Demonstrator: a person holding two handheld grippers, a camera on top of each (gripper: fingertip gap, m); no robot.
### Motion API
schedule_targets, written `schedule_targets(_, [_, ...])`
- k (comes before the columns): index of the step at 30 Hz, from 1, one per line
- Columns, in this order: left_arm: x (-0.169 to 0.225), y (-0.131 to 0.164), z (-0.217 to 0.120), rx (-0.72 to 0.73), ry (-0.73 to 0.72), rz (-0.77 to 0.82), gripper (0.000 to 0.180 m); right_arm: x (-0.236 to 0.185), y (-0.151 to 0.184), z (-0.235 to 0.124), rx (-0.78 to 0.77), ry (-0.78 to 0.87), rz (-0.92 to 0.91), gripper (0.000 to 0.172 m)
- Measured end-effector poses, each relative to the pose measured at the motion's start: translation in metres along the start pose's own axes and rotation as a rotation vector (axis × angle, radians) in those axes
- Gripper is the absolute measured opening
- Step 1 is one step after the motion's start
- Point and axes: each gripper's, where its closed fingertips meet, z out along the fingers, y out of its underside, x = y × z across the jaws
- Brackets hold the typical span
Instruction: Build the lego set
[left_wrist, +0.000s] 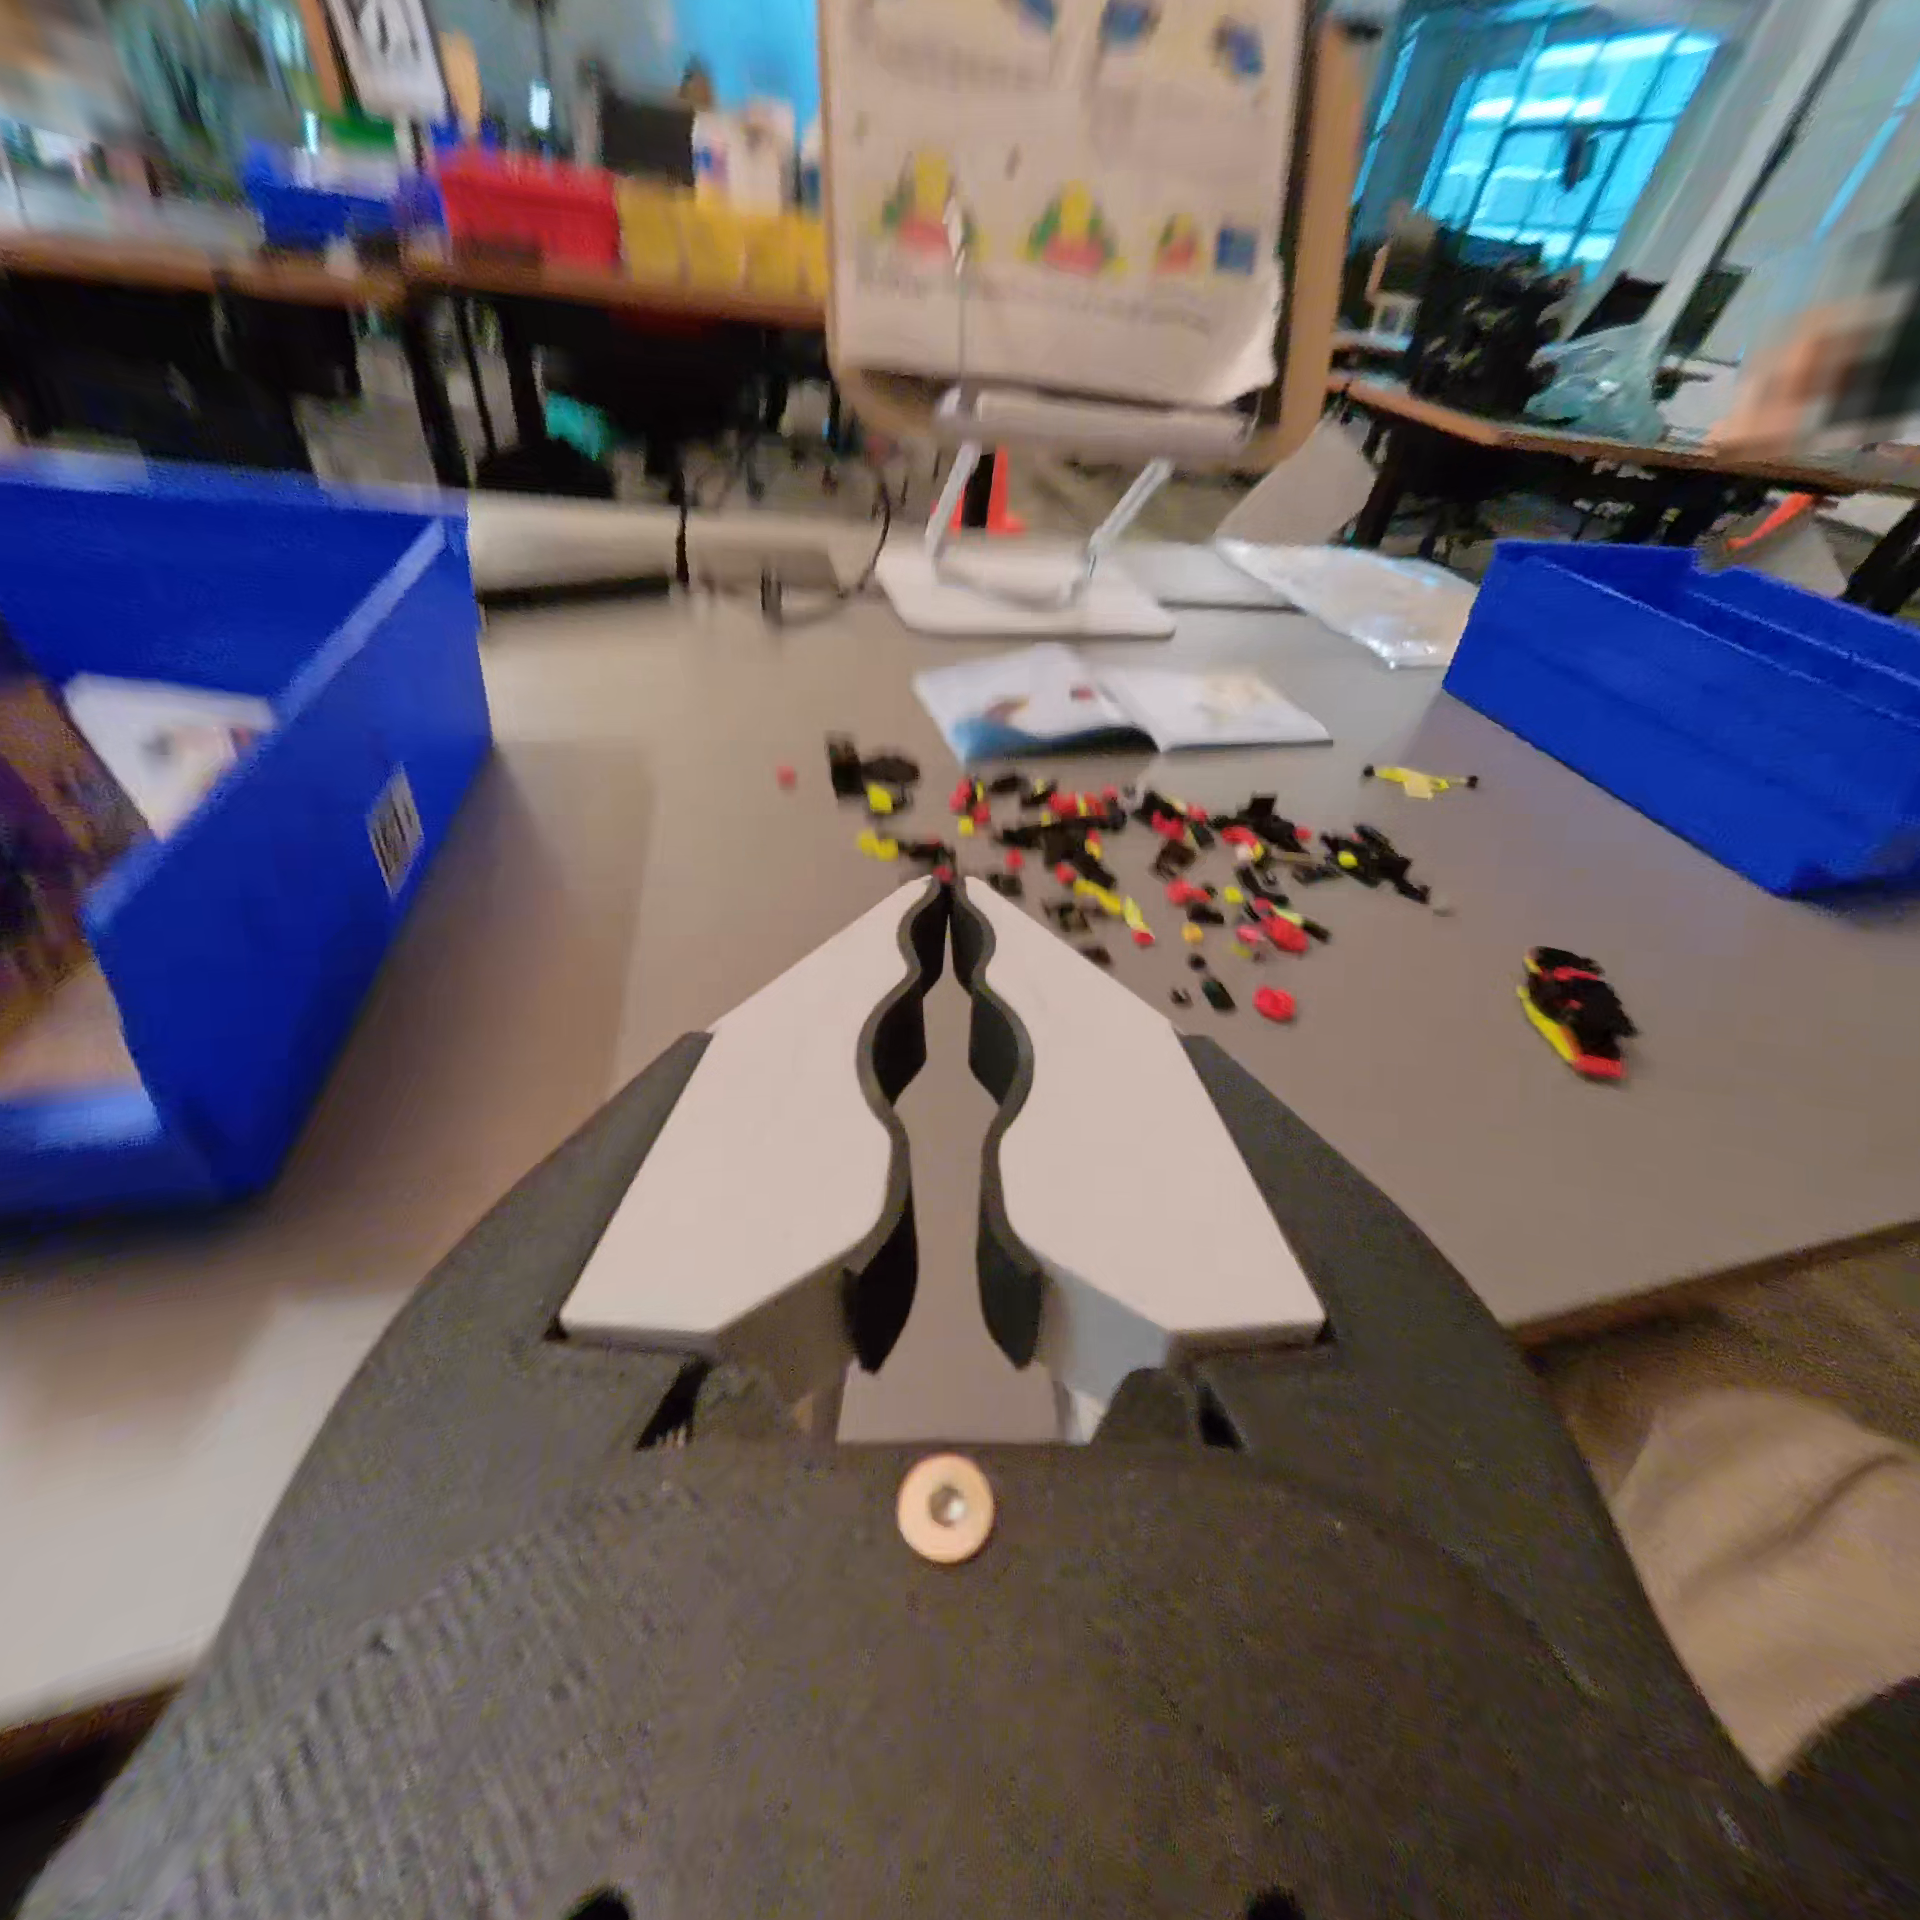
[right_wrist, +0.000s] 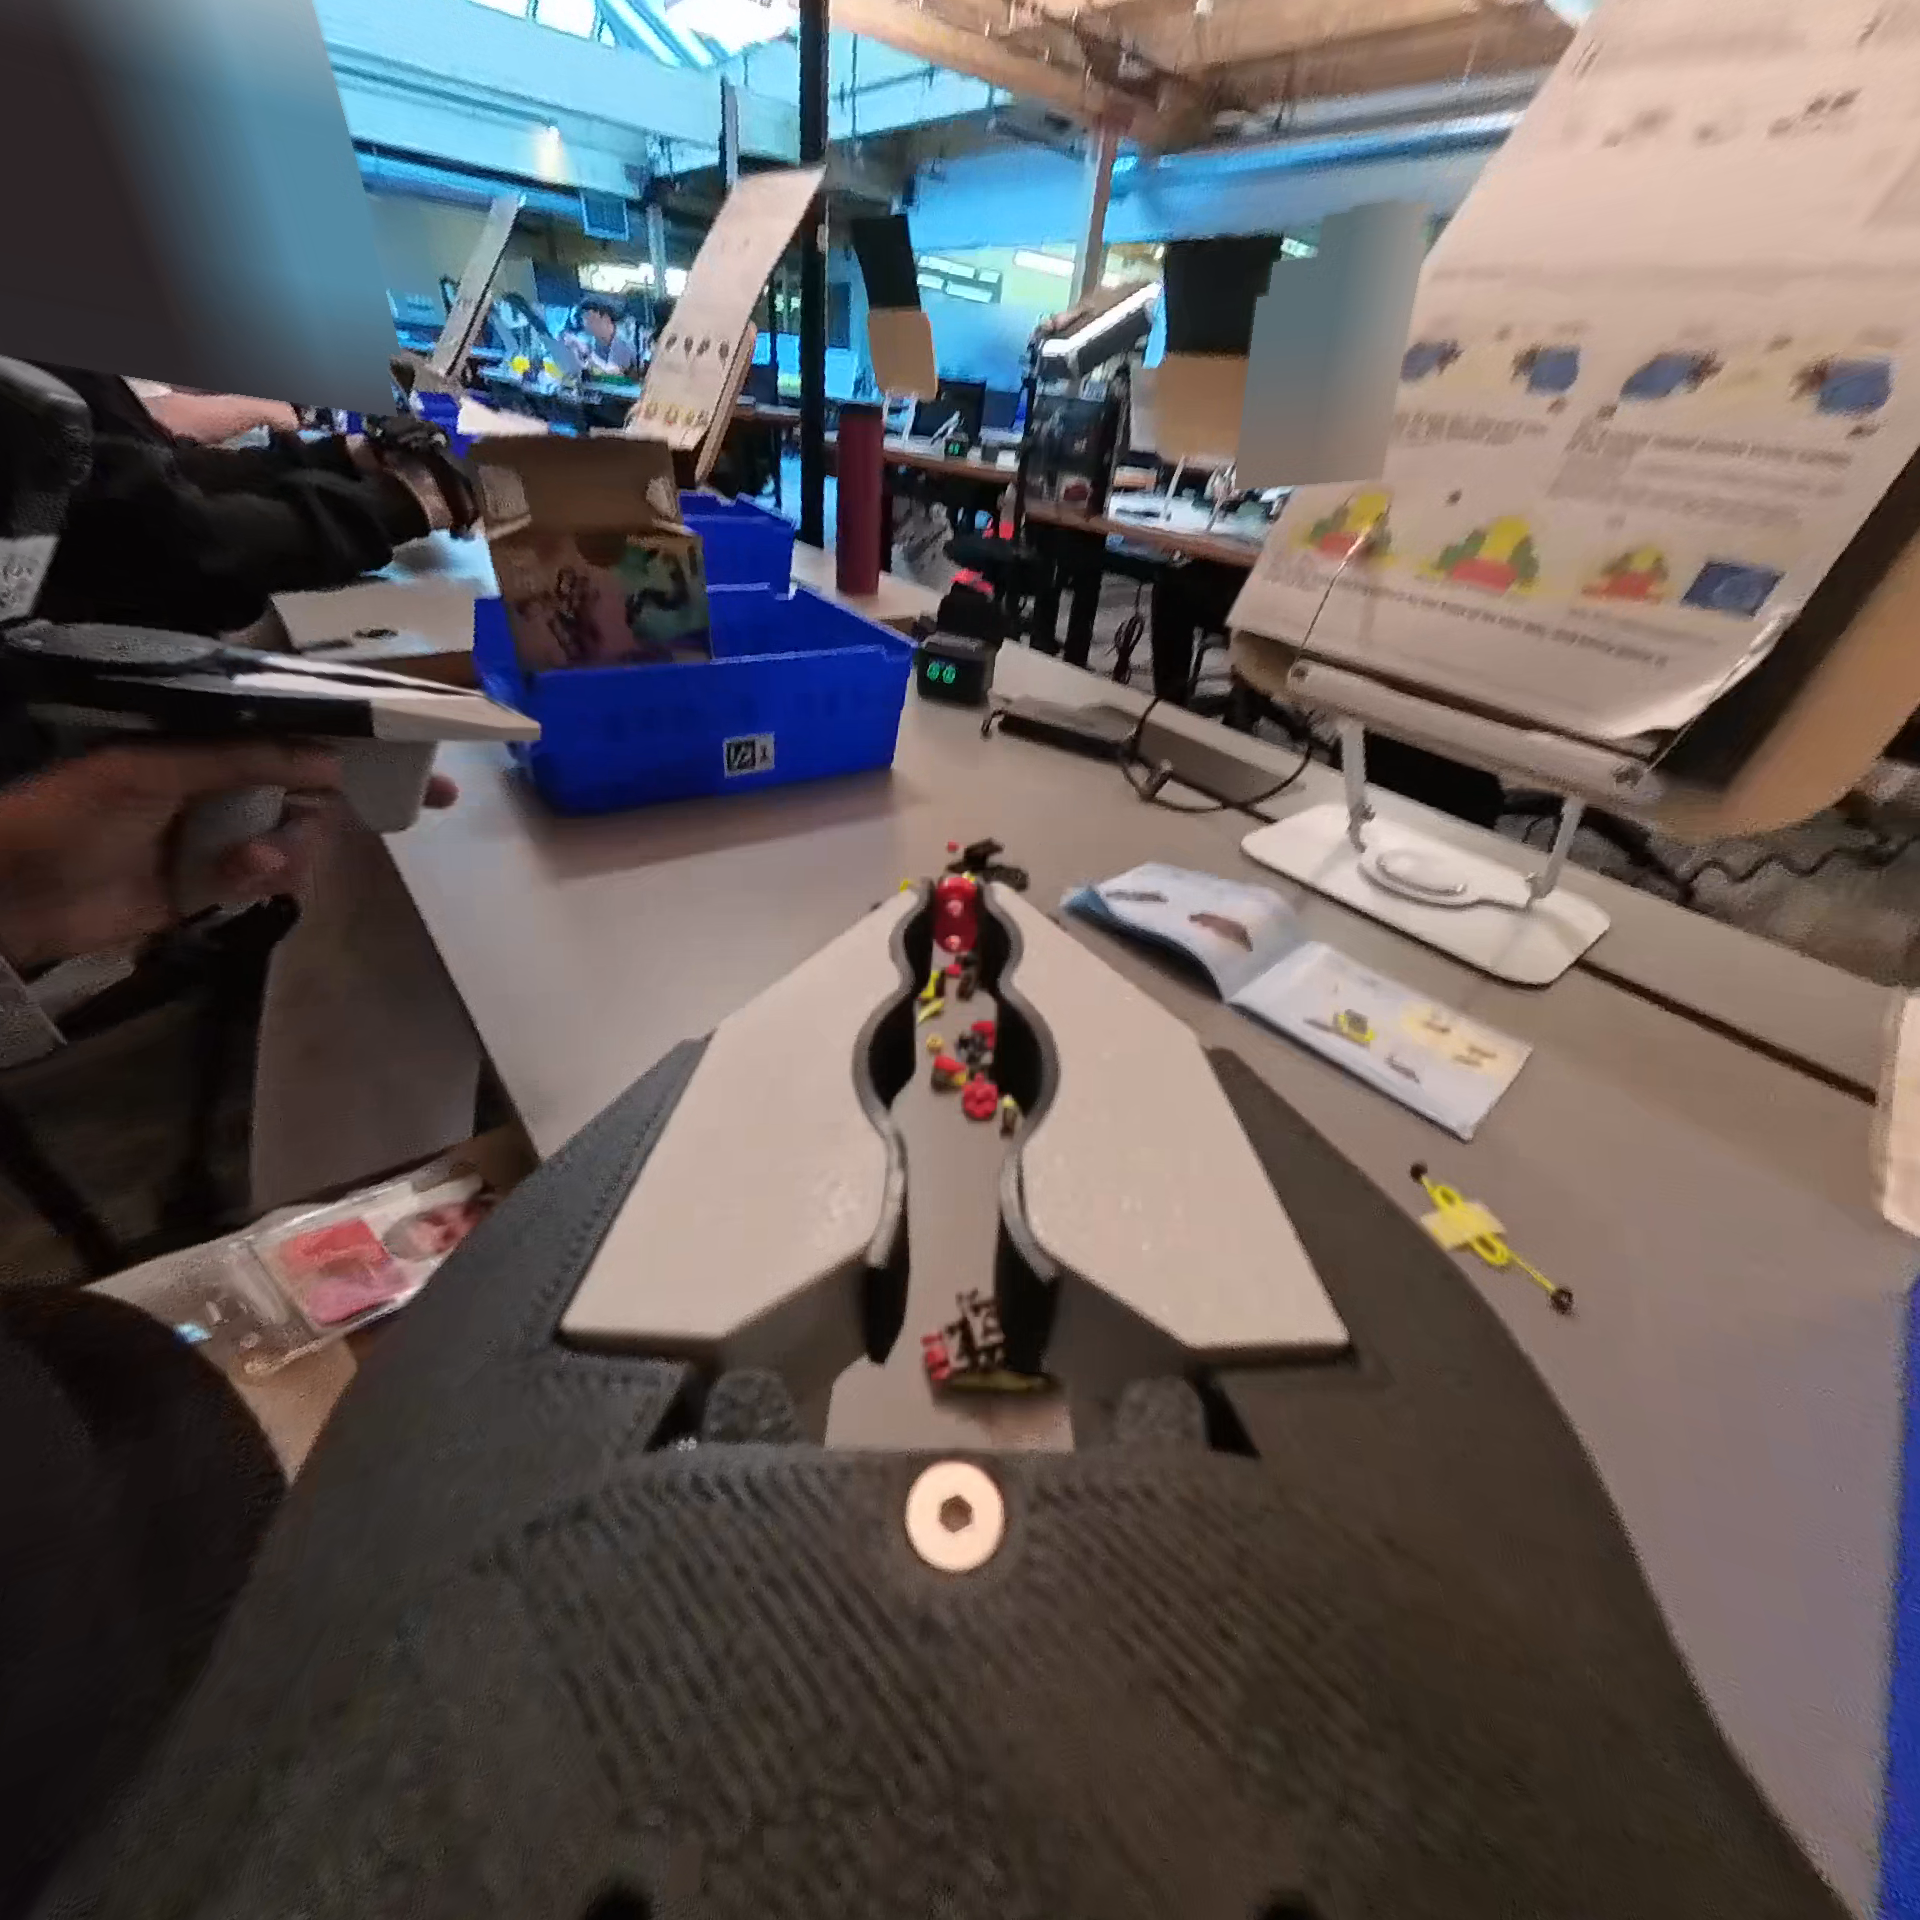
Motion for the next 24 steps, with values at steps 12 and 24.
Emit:
schedule_targets(12, [-0.016, -0.017, 0.079, 0.102, 0.06, 0.087, 0.0, 0.022, 0.042, 0.035, -0.065, -0.03, 0.098, 0.005])
schedule_targets(24, [0.04, 0.02, 0.119, -0.093, 0.294, 0.068, 0.0, 0.063, 0.079, 0.008, -0.165, 0.132, 0.194, 0.005])
